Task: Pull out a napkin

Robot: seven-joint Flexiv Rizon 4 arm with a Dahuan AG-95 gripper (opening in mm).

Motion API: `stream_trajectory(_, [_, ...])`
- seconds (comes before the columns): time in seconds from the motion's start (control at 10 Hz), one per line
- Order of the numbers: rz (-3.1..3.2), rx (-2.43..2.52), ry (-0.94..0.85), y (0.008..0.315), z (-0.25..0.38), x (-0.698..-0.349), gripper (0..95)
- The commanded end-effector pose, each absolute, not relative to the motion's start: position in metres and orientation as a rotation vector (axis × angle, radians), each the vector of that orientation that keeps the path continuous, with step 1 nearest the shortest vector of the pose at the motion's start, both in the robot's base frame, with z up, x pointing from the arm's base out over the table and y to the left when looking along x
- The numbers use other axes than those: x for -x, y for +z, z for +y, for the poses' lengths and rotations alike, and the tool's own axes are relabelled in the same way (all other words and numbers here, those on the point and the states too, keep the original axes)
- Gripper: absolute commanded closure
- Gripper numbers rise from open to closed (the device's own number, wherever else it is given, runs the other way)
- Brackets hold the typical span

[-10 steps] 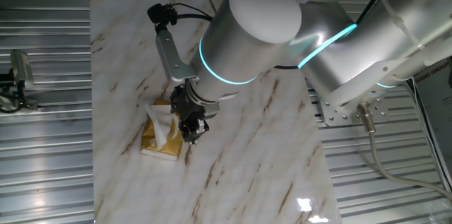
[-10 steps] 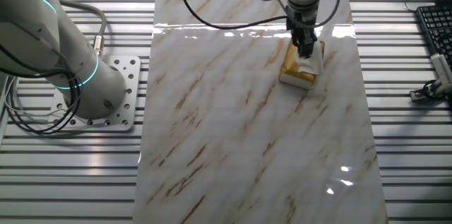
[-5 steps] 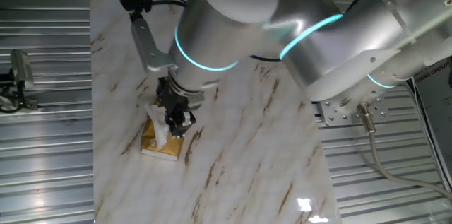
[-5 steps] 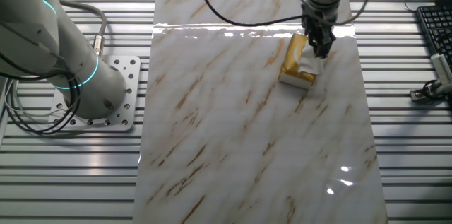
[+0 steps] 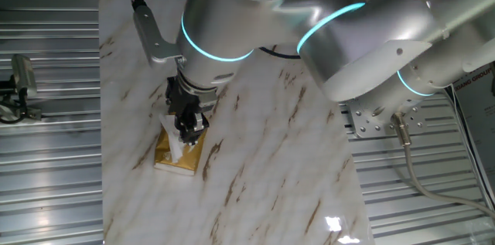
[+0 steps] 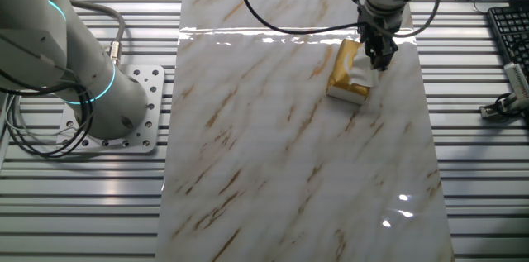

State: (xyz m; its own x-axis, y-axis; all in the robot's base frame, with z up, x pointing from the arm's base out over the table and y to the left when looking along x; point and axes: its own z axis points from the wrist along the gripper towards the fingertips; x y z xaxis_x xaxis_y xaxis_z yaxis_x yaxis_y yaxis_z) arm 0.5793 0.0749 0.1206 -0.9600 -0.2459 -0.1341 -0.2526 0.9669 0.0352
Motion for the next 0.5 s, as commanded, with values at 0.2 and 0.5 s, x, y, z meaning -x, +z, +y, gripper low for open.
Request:
stream_trajectory(0.2, [3.041, 0.458, 0.051, 0.121, 0.068, -0.582, 38.0])
stream_trajectory(0.5, [3.074, 0.587, 0.028, 0.119, 0.049, -0.581, 38.0])
